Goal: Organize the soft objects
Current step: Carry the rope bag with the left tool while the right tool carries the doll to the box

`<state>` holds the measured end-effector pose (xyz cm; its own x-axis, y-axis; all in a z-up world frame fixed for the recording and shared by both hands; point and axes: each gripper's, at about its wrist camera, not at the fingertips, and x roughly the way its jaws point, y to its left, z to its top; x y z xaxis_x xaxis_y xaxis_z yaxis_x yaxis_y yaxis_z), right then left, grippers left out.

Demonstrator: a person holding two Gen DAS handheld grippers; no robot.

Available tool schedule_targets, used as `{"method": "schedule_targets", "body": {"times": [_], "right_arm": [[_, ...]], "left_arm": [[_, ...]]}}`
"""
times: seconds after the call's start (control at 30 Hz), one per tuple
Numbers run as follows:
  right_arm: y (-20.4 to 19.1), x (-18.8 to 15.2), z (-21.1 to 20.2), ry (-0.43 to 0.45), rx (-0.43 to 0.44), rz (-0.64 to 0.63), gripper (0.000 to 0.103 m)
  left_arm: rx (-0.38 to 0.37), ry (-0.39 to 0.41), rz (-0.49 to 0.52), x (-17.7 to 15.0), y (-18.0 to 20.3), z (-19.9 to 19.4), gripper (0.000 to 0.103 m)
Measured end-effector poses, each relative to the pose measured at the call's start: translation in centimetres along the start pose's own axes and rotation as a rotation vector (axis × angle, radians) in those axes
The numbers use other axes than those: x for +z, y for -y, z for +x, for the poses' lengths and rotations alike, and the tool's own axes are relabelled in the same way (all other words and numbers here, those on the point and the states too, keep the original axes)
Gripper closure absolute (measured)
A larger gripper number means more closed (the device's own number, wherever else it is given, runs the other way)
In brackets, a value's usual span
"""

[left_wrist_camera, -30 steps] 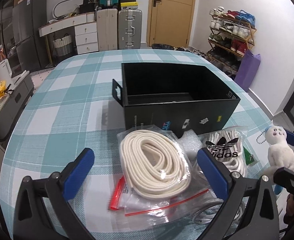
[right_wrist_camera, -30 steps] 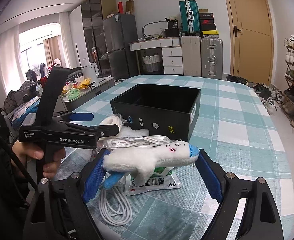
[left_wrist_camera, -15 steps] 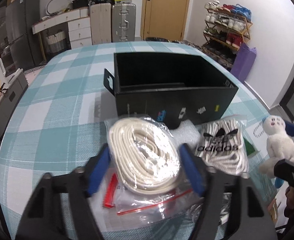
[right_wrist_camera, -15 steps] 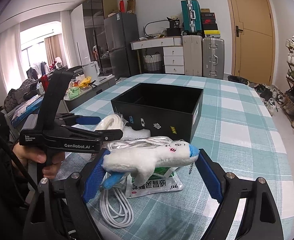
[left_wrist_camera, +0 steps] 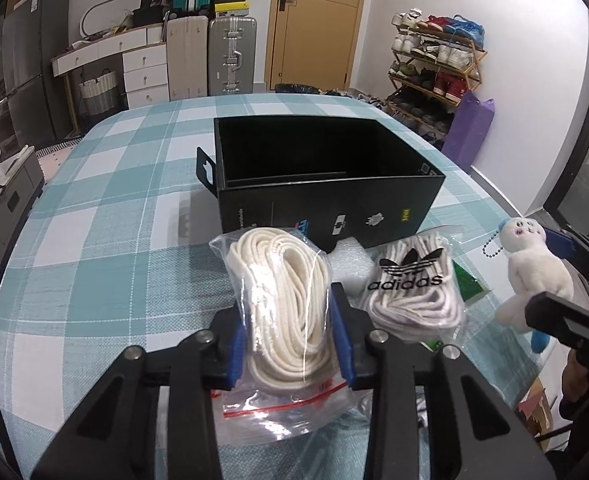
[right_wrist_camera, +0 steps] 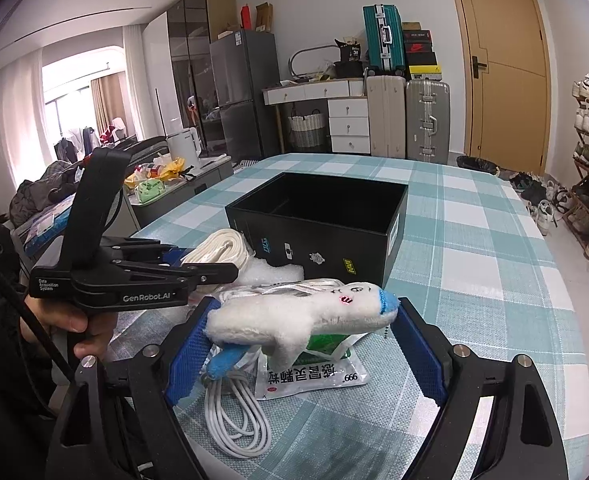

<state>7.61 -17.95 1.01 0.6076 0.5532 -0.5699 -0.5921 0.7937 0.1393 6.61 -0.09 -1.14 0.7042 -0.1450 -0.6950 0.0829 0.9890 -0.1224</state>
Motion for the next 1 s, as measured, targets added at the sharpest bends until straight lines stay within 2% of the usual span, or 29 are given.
{"method": "schedule_targets", "body": {"times": [0.6,1.0], "right_arm": [[0.2,3.3,-1.8,0.106,-0.024,-0.017,0.016],[0.6,6.9,0.7,0.099,-0.034,-0.079,0.016]], "left_arm": [[-0.022,0.149,0.002,2.4,-0.6,-5.3,0.069],[-0.028,0.205,0.04,6.8,-1.0,-4.7,0.069]]}}
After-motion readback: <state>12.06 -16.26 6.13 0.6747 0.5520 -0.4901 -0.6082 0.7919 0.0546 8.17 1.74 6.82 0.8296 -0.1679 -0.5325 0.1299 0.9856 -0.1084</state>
